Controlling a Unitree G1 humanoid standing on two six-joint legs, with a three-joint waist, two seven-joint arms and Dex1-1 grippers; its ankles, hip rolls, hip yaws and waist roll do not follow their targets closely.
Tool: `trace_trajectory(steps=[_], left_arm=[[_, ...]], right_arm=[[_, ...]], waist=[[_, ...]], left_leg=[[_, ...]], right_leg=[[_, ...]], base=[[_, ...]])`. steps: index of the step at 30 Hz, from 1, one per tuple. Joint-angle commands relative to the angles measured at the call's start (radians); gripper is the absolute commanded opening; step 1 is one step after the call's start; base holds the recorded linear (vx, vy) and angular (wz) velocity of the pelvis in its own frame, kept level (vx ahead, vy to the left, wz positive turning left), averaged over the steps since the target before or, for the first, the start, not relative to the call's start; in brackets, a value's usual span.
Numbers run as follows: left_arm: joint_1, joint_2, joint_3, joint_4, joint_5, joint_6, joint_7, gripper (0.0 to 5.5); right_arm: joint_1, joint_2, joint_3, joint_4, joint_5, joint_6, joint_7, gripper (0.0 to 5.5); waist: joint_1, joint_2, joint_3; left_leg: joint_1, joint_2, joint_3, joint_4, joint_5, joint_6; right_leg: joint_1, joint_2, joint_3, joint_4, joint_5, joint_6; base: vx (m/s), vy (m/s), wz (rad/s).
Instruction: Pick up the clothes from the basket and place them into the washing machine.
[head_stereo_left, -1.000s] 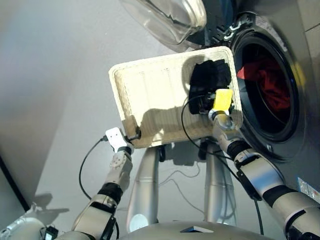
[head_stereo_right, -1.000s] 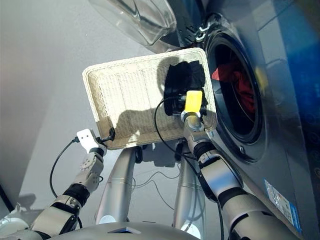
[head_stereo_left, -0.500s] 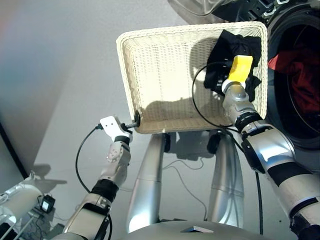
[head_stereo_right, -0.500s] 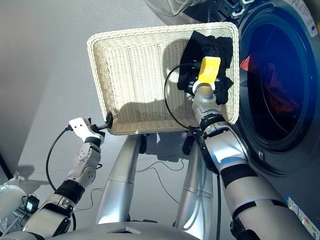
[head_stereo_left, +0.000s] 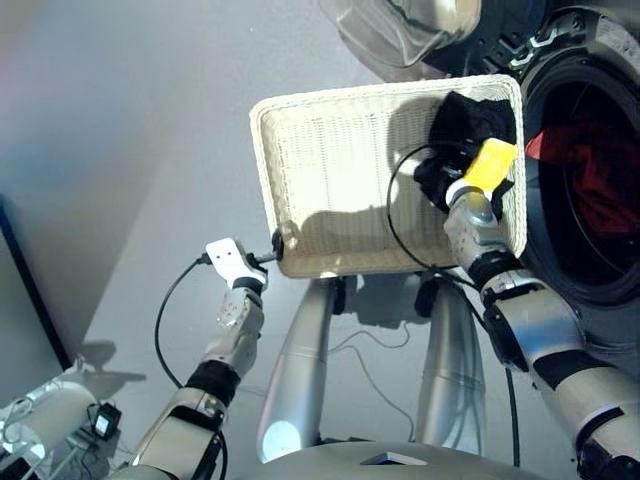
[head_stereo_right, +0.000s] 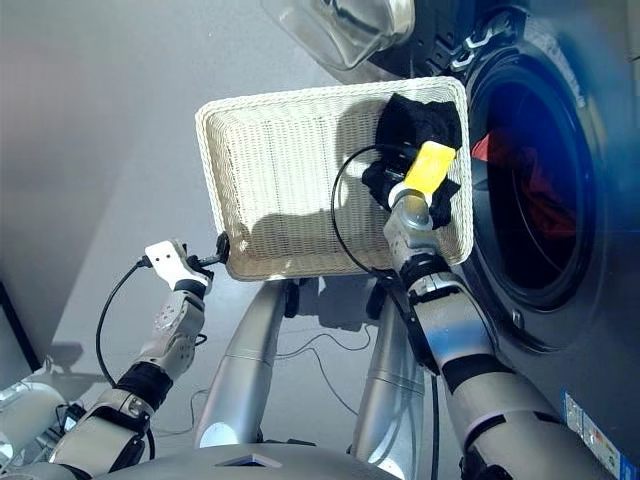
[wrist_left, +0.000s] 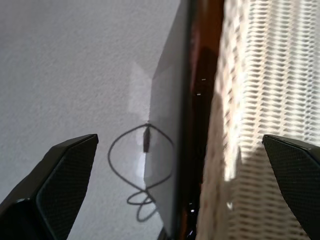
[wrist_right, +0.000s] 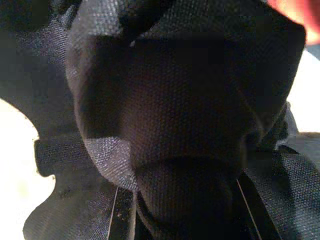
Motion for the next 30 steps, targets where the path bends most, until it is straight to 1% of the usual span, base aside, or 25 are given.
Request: trace_trajectory(steps=[1,2,4,6,7,9,11,12,14,16,18,22,23,24,25,26,28,29,30], left_arm=[[0.057,0.004,0.034,0.013,0.010,-0.047,-0.018,5.50],[0.062,0.001,0.032,0.018,0.005,-0.047,-0.019,5.50],[0.070,0.003,0.021,0.028,0.003,-0.044,-0.024,5.50],[0.081,-0.001,0.011,0.034,-0.003,-0.043,-0.027,5.50],[0.087,0.005,0.006,0.034,-0.002,-0.044,-0.031,5.50],[0.096,0.005,0.001,0.034,-0.005,-0.048,-0.039,5.50],[0.101,0.006,-0.006,0.037,-0.010,-0.048,-0.039,5.50],[0.102,0.009,-0.009,0.039,-0.011,-0.047,-0.039,5.50],[0.100,0.007,-0.020,0.044,-0.014,-0.045,-0.032,5.50],[0.092,0.007,-0.027,0.051,-0.009,-0.046,-0.025,5.50],[0.086,-0.001,-0.030,0.057,-0.008,-0.049,-0.023,5.50],[0.088,-0.009,-0.035,0.045,-0.005,-0.058,-0.027,5.50],[0.090,-0.009,-0.035,0.044,-0.005,-0.059,-0.027,5.50],[0.092,-0.007,-0.032,0.039,-0.005,-0.060,-0.027,5.50],[0.091,-0.003,-0.024,0.035,0.002,-0.063,-0.023,5.50],[0.093,-0.004,-0.023,0.033,0.004,-0.063,-0.022,5.50],[0.100,-0.001,-0.013,0.035,0.010,-0.064,-0.018,5.50],[0.106,0.002,-0.006,0.038,0.010,-0.064,-0.015,5.50],[0.107,0.003,-0.005,0.037,0.009,-0.064,-0.015,5.50]], right_arm=[[-0.019,-0.034,-0.073,-0.122,0.197,-0.184,0.007,0.00],[-0.024,-0.027,-0.117,-0.163,0.248,-0.221,0.007,0.00],[-0.039,-0.037,-0.169,-0.200,0.285,-0.274,-0.011,0.00],[-0.071,-0.050,-0.228,-0.261,0.305,-0.335,-0.045,0.00],[-0.092,-0.075,-0.241,-0.277,0.281,-0.354,-0.065,0.00],[-0.137,-0.131,-0.244,-0.330,0.232,-0.381,-0.103,0.00],[-0.203,-0.191,-0.256,-0.393,0.225,-0.439,-0.129,0.00],[-0.224,-0.211,-0.257,-0.404,0.218,-0.461,-0.149,0.00],[-0.251,-0.234,-0.264,-0.423,0.199,-0.505,-0.196,0.00],[-0.244,-0.237,-0.246,-0.409,0.154,-0.492,-0.232,0.00],[-0.217,-0.212,-0.241,-0.384,0.126,-0.477,-0.254,0.00],[-0.162,-0.146,-0.246,-0.334,0.131,-0.446,-0.236,0.00],[-0.160,-0.145,-0.246,-0.334,0.133,-0.447,-0.233,0.30],[-0.147,-0.133,-0.235,-0.320,0.133,-0.436,-0.225,2.93],[-0.121,-0.128,-0.205,-0.280,0.114,-0.396,-0.212,5.50],[-0.121,-0.127,-0.204,-0.281,0.112,-0.395,-0.213,5.50],[-0.099,-0.092,-0.197,-0.284,0.099,-0.385,-0.210,5.50],[-0.097,-0.085,-0.194,-0.247,0.109,-0.370,-0.206,5.50],[-0.100,-0.087,-0.194,-0.240,0.115,-0.370,-0.199,5.50]], waist=[[-0.019,0.068,-0.053],[-0.020,0.078,-0.056],[-0.017,0.093,-0.063],[-0.016,0.113,-0.066],[-0.014,0.124,-0.069],[-0.006,0.135,-0.070],[0.002,0.145,-0.068],[0.004,0.146,-0.067],[0.005,0.146,-0.067],[0.000,0.142,-0.068],[-0.007,0.139,-0.069],[-0.015,0.135,-0.076],[-0.016,0.135,-0.077],[-0.017,0.133,-0.078],[-0.020,0.129,-0.077],[-0.022,0.131,-0.078],[-0.023,0.128,-0.079],[-0.021,0.124,-0.082],[-0.023,0.124,-0.083]], left_leg=[[-0.006,-0.027,0.033,-0.112,0.050,0.053],[-0.008,-0.030,0.035,-0.105,0.046,0.055],[-0.011,-0.031,0.041,-0.096,0.039,0.057],[-0.014,-0.031,0.049,-0.084,0.032,0.060],[-0.016,-0.032,0.054,-0.077,0.028,0.063],[-0.020,-0.029,0.064,-0.061,0.019,0.069],[-0.022,-0.027,0.073,-0.050,0.011,0.073],[-0.023,-0.025,0.076,-0.040,0.008,0.074],[-0.027,-0.023,0.077,-0.027,0.002,0.076],[-0.028,-0.022,0.080,-0.021,-0.004,0.076],[-0.024,-0.018,0.081,-0.026,-0.007,0.075],[-0.014,-0.014,0.079,-0.045,-0.006,0.072],[-0.013,-0.015,0.078,-0.046,-0.005,0.071],[-0.011,-0.014,0.078,-0.050,-0.004,0.070],[-0.013,-0.013,0.078,-0.049,-0.003,0.068],[-0.014,-0.014,0.077,-0.048,-0.003,0.068],[-0.013,-0.013,0.077,-0.052,0.000,0.064],[-0.013,-0.013,0.074,-0.059,0.002,0.062],[-0.013,-0.014,0.073,-0.061,0.003,0.062]], right_leg=[[0.038,0.021,-0.010,-0.010,-0.063,0.037],[0.032,0.023,-0.002,-0.003,-0.065,0.037],[0.021,0.025,0.014,0.009,-0.071,0.038],[0.012,0.027,0.030,0.019,-0.075,0.039],[0.007,0.028,0.039,0.024,-0.075,0.040],[-0.002,0.030,0.053,0.030,-0.075,0.042],[-0.014,0.037,0.066,0.036,-0.074,0.046],[-0.018,0.039,0.071,0.041,-0.075,0.047],[-0.022,0.044,0.075,0.049,-0.078,0.046],[-0.023,0.046,0.074,0.053,-0.079,0.045],[-0.020,0.047,0.072,0.047,-0.077,0.043],[-0.004,0.046,0.065,0.025,-0.076,0.042],[-0.003,0.046,0.064,0.024,-0.075,0.042],[0.000,0.046,0.061,0.022,-0.075,0.041],[0.002,0.045,0.057,0.022,-0.072,0.040],[0.002,0.045,0.056,0.022,-0.072,0.039],[0.006,0.045,0.052,0.020,-0.073,0.039],[0.010,0.044,0.048,0.014,-0.071,0.039],[0.011,0.043,0.048,0.013,-0.070,0.039]], base=[[0.000,0.000,0.000],[0.020,0.054,-0.115],[0.027,0.065,-0.133],[0.030,0.072,-0.160],[0.032,0.071,-0.202],[0.029,0.052,-0.241],[0.023,0.016,-0.258],[0.032,-0.007,-0.221],[0.019,-0.010,-0.091],[0.000,0.000,0.000],[0.000,0.000,0.000],[0.000,0.000,0.000],[0.000,0.000,0.000],[0.000,0.000,0.000],[0.000,0.000,0.000],[0.000,0.000,0.000],[0.000,0.000,0.000],[0.000,0.000,0.000],[0.000,0.000,0.000]])
